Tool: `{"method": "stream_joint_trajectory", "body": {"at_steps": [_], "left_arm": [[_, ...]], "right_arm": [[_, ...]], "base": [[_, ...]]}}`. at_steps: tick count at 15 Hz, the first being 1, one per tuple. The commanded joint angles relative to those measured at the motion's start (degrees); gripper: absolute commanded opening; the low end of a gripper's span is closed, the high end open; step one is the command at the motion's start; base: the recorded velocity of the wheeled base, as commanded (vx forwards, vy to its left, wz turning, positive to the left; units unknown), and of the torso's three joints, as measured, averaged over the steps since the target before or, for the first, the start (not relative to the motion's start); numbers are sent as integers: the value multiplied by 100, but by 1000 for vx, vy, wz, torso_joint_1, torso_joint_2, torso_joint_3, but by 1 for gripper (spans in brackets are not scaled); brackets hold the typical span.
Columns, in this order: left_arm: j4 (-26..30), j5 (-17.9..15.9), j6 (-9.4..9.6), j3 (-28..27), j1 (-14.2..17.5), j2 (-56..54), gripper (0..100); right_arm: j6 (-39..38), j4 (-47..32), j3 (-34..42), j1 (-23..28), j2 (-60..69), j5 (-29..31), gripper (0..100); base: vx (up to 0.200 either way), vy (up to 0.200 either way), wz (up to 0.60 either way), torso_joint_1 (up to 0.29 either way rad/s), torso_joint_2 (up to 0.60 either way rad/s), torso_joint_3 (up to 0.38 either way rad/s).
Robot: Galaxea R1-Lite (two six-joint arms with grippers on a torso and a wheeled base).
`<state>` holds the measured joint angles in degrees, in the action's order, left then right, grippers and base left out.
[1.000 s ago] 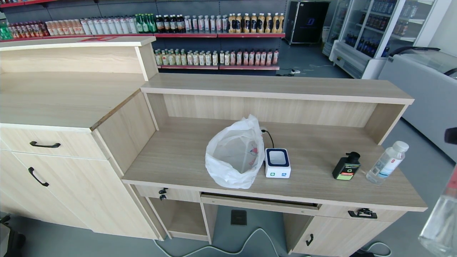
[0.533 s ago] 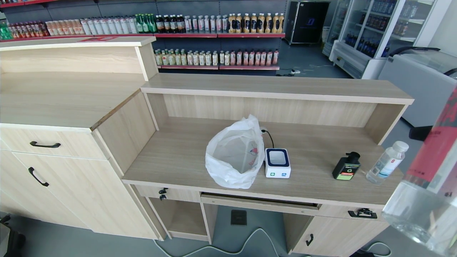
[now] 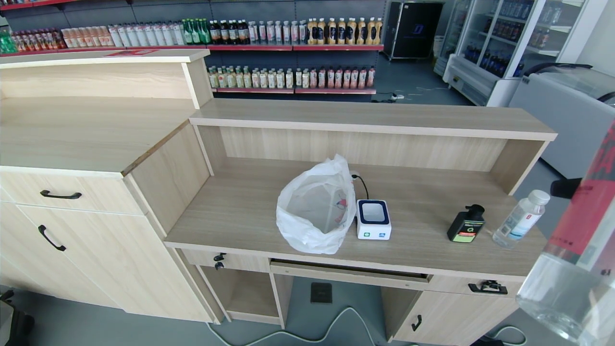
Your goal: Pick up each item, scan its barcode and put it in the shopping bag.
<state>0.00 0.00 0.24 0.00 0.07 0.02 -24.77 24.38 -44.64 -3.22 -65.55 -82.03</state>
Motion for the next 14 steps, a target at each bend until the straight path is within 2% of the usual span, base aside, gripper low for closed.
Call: {"method": "stream_joint_trajectory", "body": {"at_steps": [1, 8, 10, 11, 12, 14], "left_arm": [[0, 0, 2, 0, 1, -2, 100], [0, 0, 2, 0, 1, -2, 100], [0, 0, 2, 0, 1, -2, 100], [0, 0, 2, 0, 1, -2, 100], [0, 0, 2, 0, 1, -2, 100], [0, 0, 2, 0, 1, -2, 100]], "right_arm": [[7, -47, 26, -3, 95, -6, 0], [7, -47, 43, 32, 86, -6, 0], [253, -39, 8, 278, -54, 47, 0], [631, -39, 8, 383, -160, 240, 0], [1291, -56, 8, 594, -388, 750, 0], [1739, -47, 52, 972, -555, 1348, 0]], "base": [[0, 0, 0, 0, 0, 0], [0, 0, 0, 0, 0, 0], [0, 0, 0, 0, 0, 0], [0, 0, 0, 0, 0, 0], [0, 0, 0, 0, 0, 0], [0, 0, 0, 0, 0, 0]]}}
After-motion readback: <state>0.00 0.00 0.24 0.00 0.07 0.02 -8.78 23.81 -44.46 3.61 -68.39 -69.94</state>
